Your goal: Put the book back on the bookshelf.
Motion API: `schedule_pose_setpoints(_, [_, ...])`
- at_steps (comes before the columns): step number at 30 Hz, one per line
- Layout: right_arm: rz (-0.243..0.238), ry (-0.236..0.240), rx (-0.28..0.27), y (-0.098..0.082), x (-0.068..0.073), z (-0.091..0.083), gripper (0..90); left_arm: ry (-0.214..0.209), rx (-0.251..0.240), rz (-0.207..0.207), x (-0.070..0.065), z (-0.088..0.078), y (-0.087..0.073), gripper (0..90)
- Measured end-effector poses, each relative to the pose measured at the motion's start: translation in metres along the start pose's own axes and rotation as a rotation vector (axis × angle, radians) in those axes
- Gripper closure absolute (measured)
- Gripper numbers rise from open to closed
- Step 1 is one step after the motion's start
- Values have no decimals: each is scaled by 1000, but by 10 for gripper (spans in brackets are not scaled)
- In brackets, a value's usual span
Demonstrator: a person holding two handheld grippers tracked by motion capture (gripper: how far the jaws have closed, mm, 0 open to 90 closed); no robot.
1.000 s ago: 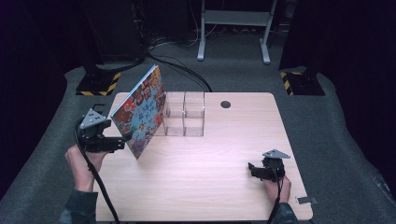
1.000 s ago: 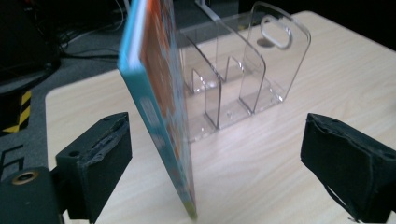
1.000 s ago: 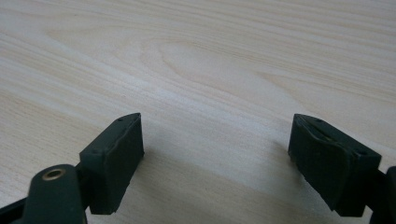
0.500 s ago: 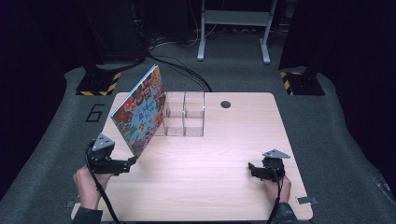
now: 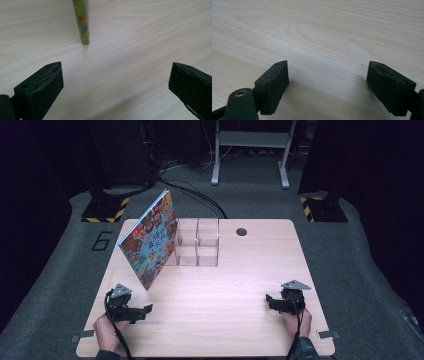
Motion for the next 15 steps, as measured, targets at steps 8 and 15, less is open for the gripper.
schedule_pose_setpoints(8, [2,-2,-2,0,0,0,176,50,-3,20,4,15,-18,0])
schedule_pose_setpoints(15, [3,-3,-1,0,0,0,172,105,12,81,1,16,-21,0])
Point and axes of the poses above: each handheld gripper's, and its own axes: z roughly forward along the jaws, y roughly out of its top, x roughly to its left, the point moved 3 cm from there along z, roughly forward along the jaws, and after that the axes turned 4 degrees about x, right-handed, at the moved point
